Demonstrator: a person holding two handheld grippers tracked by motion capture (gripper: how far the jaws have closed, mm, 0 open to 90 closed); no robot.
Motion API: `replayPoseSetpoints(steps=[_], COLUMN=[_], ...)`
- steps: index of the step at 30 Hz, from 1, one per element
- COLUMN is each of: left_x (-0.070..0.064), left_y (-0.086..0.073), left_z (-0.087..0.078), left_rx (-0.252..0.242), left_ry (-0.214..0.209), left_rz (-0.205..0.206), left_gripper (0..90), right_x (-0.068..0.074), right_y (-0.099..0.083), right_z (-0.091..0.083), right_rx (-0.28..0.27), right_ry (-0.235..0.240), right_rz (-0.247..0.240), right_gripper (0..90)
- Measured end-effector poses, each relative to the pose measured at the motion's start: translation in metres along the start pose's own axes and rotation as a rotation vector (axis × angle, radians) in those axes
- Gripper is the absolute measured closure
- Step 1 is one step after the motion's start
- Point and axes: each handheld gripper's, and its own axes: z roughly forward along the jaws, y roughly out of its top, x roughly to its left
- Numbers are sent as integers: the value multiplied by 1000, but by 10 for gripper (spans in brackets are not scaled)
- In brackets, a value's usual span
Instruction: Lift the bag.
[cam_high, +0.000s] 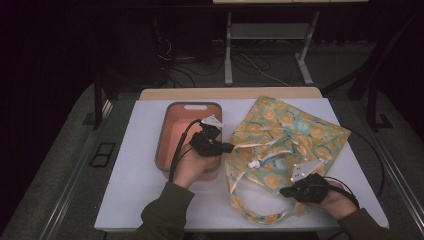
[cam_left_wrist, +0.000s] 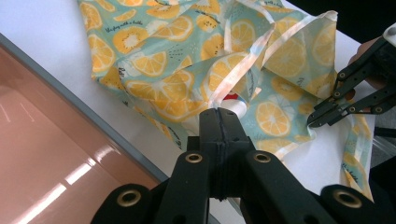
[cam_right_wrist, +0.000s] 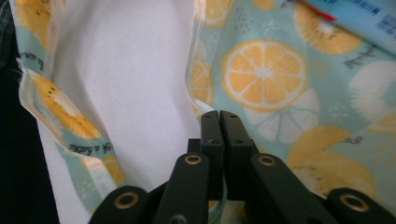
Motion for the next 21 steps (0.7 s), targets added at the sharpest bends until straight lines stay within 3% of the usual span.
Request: replayPoseSetpoints(steps=[12,21], left_x=[2,3], left_y=[12,23], left_z=[-17,-29], left_rx=[-88,-144], left_ry=[16,45], left_rz=[-4,6], left_gripper=[899,900], right_x=[-28,-42], right_y=[10,21], right_z=[-46,-68], right_rx=[-218,-322], right_ry=[-173,-247], right_rz=[71,87], right_gripper=[894,895])
